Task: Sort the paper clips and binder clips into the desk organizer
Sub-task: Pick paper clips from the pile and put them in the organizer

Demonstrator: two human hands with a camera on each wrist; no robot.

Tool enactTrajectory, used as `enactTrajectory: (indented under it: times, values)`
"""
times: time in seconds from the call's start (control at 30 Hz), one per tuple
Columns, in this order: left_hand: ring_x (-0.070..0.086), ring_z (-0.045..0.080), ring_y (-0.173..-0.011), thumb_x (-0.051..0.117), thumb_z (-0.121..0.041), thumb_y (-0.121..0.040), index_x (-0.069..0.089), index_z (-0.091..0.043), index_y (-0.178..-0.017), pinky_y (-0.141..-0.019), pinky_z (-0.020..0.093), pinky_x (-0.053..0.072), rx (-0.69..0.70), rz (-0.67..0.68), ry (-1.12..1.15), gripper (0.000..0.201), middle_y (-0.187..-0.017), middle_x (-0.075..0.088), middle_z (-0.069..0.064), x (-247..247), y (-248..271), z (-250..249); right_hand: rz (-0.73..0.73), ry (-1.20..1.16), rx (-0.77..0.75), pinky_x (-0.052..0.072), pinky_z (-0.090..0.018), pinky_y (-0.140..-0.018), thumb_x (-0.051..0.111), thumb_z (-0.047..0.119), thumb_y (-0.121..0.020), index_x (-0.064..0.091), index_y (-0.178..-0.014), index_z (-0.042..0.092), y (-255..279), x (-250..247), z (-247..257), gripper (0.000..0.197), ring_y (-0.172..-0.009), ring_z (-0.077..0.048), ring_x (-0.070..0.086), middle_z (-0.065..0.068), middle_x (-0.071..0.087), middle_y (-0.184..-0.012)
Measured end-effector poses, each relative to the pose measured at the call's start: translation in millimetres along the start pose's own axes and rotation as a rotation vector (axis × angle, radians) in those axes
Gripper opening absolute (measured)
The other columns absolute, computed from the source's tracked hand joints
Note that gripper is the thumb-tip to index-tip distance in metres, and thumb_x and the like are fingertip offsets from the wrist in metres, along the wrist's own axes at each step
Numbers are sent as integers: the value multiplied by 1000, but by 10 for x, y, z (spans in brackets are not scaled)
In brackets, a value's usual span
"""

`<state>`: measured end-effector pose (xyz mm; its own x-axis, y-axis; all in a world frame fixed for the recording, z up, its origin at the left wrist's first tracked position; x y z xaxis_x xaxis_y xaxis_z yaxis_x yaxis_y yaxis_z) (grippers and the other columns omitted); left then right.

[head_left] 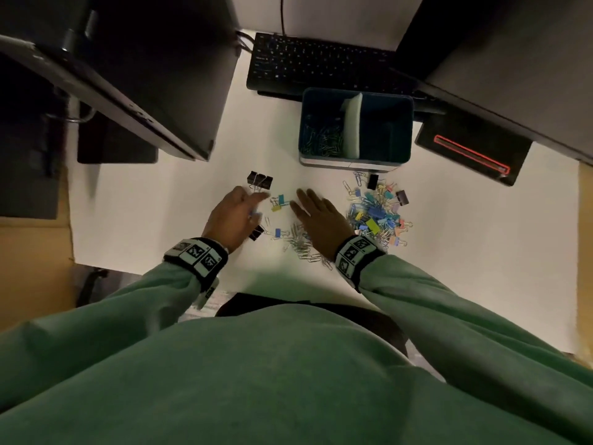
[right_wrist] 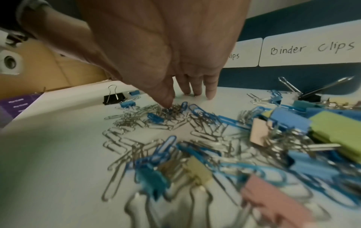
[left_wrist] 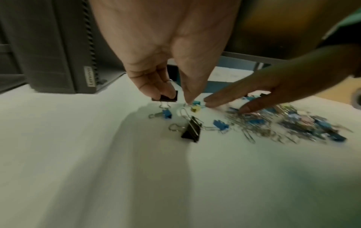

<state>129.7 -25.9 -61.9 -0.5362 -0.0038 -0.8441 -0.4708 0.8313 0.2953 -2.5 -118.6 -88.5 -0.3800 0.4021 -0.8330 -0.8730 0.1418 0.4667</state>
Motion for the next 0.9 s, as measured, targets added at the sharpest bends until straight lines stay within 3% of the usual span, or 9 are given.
enactTrajectory:
  times: [0.07, 0.13, 0.27, 0.37, 0.43, 0.5, 0.63, 0.77, 0.9]
  values:
    - [53, 25, -78, 58, -15, -87, 52, -29, -134, -65, 32, 49, 148, 31, -120, 50, -92, 50, 9, 135, 52, -196, 12, 11, 4, 11, -46, -121, 39, 12, -98, 5, -153, 12, 82, 6, -20, 64, -149, -31, -4, -14, -8, -161]
    - [53, 28, -69, 60, -13, -87, 52, -29, -135, -59, 32, 46, 196, 41, -199, 51, -86, 51, 13, 228, 85, -254, 4, 4, 12, 14, -46, -121, 38, 6, -96, 11, -153, 13, 156, -35, -42, 63, -149, -32, -1, -15, -4, -161]
    - [50, 26, -72, 62, -18, -87, 45, -30, -140, -62, 33, 48, 129, -7, -184, 57, -91, 50, 11, 162, 119, -130, -18, -21, 47, 23, -49, -118, 45, -3, -89, 29, -146, 11, 261, -125, -97, 61, -148, -35, 8, -19, 6, -160]
    - [55, 29, -80, 66, -26, -86, 55, -19, -129, -69, 36, 49, 58, -11, -160, 45, -97, 53, 12, 127, 236, -22, -77, 2, 23, 29, -49, -115, 47, -5, -87, 38, -140, 9, 291, -178, -38, 56, -145, -36, 20, -19, 17, -158]
    - [59, 35, -87, 73, -28, -81, 60, -13, -118, -73, 40, 50, 15, 16, -135, 42, -105, 57, 16, 180, 334, 53, -103, -25, -42, 26, -46, -117, 47, -7, -87, 36, -143, 12, 256, -186, 106, 60, -145, -35, 20, -17, 18, -158]
    - [59, 35, -92, 74, -27, -79, 59, -12, -116, -77, 42, 50, -40, 38, -122, 42, -112, 58, 16, 245, 410, 131, -77, -28, -136, 17, -45, -119, 46, -8, -88, 26, -149, 18, 166, -129, 322, 70, -147, -33, 12, -14, 9, -160]
    - [57, 36, -91, 73, -20, -80, 59, -10, -114, -77, 42, 48, -95, -3, -119, 38, -109, 57, 16, 208, 452, 178, 43, 61, -183, 7, -47, -122, 37, -1, -95, 13, -153, 18, -16, 29, 523, 65, -149, -31, -3, -10, -2, -162]
    - [57, 30, -85, 76, -25, -77, 65, -15, -104, -73, 36, 44, 24, -62, -172, 30, -99, 60, 10, 211, 417, -88, 8, 61, -117, 4, -46, -122, 38, 6, -99, 8, -153, 12, 17, 25, 304, 63, -148, -31, -4, -8, -4, -162]
    - [58, 31, -82, 71, -24, -78, 68, -14, -95, -72, 37, 45, 154, 28, -176, 19, -90, 61, 9, 427, 297, -434, 9, 29, -63, 11, -49, -121, 40, 4, -97, 11, -153, 11, 220, 35, 8, 63, -148, -33, -1, -11, -1, -161]
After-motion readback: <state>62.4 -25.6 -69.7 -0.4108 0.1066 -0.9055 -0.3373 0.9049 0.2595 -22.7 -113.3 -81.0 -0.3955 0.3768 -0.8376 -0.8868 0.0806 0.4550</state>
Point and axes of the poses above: each hand's wrist, its own y-axis away from the middle knuckle, its own x-axis out of the palm, z = x × y, the point moved 9 cm from there along -y, towards the middle knuckle
